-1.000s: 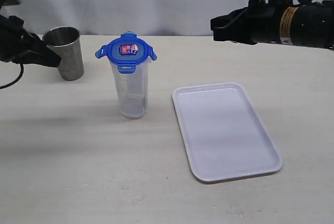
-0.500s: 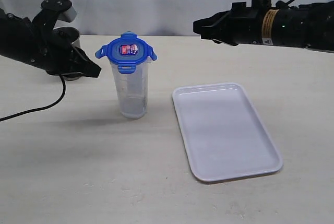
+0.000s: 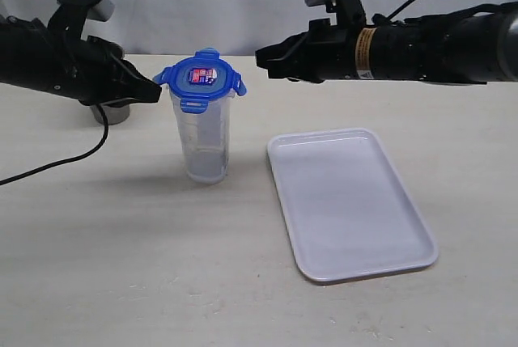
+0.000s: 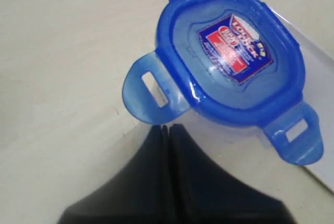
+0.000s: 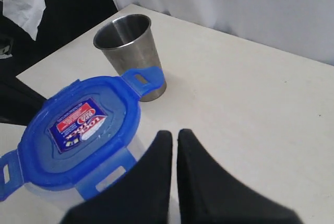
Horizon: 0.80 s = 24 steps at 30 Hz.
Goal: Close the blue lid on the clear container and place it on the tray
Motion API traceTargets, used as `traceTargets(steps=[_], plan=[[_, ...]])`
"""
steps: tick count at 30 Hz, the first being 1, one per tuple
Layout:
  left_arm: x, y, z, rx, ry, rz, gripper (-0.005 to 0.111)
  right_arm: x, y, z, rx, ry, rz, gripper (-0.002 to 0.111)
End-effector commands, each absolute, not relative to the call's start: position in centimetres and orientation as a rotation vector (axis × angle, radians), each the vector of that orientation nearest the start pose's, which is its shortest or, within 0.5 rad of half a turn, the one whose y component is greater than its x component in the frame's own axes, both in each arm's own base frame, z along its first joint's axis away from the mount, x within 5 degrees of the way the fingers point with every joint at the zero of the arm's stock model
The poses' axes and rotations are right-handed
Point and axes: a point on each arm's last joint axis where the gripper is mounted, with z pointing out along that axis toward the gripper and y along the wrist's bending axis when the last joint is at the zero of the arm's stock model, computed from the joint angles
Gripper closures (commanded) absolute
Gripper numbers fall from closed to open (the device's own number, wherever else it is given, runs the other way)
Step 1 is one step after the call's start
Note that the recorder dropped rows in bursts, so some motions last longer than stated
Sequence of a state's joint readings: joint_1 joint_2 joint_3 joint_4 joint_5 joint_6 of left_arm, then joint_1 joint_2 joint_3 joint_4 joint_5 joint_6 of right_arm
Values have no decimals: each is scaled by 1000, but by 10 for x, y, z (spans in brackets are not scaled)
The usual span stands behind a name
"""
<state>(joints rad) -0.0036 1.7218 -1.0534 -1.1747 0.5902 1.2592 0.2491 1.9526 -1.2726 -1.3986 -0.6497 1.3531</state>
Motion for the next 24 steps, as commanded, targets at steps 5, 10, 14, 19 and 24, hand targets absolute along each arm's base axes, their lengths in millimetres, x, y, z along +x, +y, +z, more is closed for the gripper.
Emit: traceTargets(steps=[5,10,14,19,24], plan=[[357,-51,204,417,2323,-594,107,397,169,216,-676,1918,812,104],[358,-51,200,422,2332,-594,107,397,179,211,-728,1934,630,104],[358,-51,200,436,2328,-588,107,401,176,208,-688,1968,514,104],[359,-50,200,432,2324,-568,107,395,186,211,-754,1913,615,104],[361,-50,202,432,2302,-565,107,394,188,210,-769,1913,618,104]])
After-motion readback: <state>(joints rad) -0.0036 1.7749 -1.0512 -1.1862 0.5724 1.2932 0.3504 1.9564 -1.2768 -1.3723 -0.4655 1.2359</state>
